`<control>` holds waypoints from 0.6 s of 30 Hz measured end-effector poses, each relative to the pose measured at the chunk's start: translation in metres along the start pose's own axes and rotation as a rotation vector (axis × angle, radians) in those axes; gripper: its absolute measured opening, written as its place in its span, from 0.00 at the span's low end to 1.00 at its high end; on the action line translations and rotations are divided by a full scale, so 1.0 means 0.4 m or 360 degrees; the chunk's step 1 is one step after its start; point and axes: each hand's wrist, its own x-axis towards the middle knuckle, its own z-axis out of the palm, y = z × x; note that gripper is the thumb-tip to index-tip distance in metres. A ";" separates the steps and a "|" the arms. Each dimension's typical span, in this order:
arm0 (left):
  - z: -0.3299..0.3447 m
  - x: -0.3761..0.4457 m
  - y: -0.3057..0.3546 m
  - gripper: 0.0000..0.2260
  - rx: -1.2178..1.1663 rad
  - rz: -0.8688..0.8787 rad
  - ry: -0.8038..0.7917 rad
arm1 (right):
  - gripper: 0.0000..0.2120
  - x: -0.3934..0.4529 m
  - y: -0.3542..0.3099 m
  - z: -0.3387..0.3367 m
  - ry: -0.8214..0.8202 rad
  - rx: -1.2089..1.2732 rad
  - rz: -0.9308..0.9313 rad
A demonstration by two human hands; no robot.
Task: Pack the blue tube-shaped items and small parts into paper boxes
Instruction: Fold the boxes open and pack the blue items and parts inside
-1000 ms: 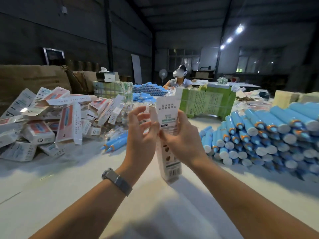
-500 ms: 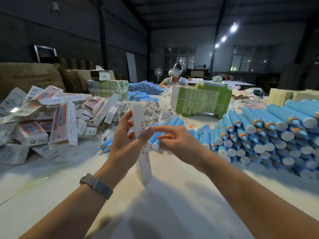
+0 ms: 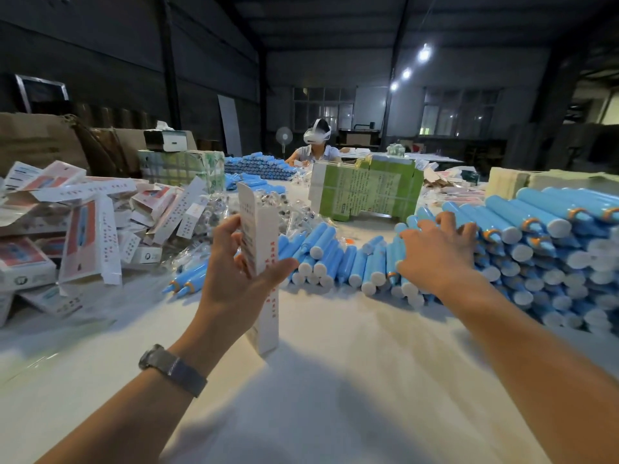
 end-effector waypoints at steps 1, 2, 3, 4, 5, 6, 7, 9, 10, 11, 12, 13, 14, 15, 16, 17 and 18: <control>-0.002 -0.001 -0.003 0.30 -0.0004 0.0004 -0.0006 | 0.14 -0.002 -0.004 0.004 -0.0038 -0.0062 -0.0020; -0.004 -0.001 -0.004 0.30 -0.0003 0.0005 -0.0013 | 0.14 -0.005 -0.007 0.010 -0.0056 -0.0105 -0.0047; -0.006 -0.002 -0.003 0.30 0.0001 0.0007 -0.0018 | 0.14 -0.009 -0.011 0.015 -0.0052 -0.0122 -0.0078; -0.007 -0.002 -0.004 0.29 0.0006 0.0009 -0.0020 | 0.16 -0.014 -0.014 0.019 -0.0027 -0.0118 -0.0109; -0.007 -0.002 -0.004 0.29 0.0008 0.0009 -0.0018 | 0.17 -0.017 -0.017 0.023 0.0018 -0.0105 -0.0139; -0.005 -0.003 -0.003 0.28 0.0007 0.0009 -0.0014 | 0.18 -0.021 -0.020 0.026 0.0072 -0.0090 -0.0168; -0.004 -0.004 -0.001 0.28 0.0005 0.0007 -0.0013 | 0.18 -0.022 -0.024 0.028 0.0127 -0.0076 -0.0196; -0.001 -0.006 0.003 0.28 0.0000 0.0004 -0.0015 | 0.18 -0.024 -0.030 0.031 0.0213 -0.0033 -0.0251; 0.000 -0.006 0.003 0.28 -0.0004 0.0007 -0.0014 | 0.17 -0.024 -0.032 0.033 0.0233 0.0006 -0.0278; 0.000 -0.007 0.004 0.28 -0.0007 0.0009 -0.0015 | 0.17 -0.024 -0.034 0.036 0.0241 0.0049 -0.0303; 0.000 -0.007 0.005 0.28 -0.0007 0.0001 -0.0017 | 0.17 -0.023 -0.035 0.040 0.0243 0.0097 -0.0324; 0.000 -0.007 0.006 0.28 -0.0002 -0.0010 -0.0021 | 0.17 -0.023 -0.034 0.044 0.0250 0.0152 -0.0336; 0.000 -0.007 0.006 0.27 0.0010 -0.0016 -0.0025 | 0.17 -0.021 -0.034 0.050 0.0269 0.0223 -0.0343; 0.000 -0.007 0.007 0.28 0.0020 -0.0021 -0.0028 | 0.17 -0.019 -0.034 0.056 0.0293 0.0312 -0.0349; 0.000 -0.008 0.007 0.28 0.0017 -0.0028 -0.0030 | 0.18 -0.017 -0.034 0.061 0.0315 0.0420 -0.0358; 0.000 -0.010 0.008 0.28 0.0010 -0.0037 -0.0038 | 0.19 -0.016 -0.036 0.064 0.0338 0.0543 -0.0370; 0.000 -0.012 0.009 0.28 0.0004 -0.0049 -0.0054 | 0.19 -0.015 -0.039 0.064 0.0374 0.0683 -0.0379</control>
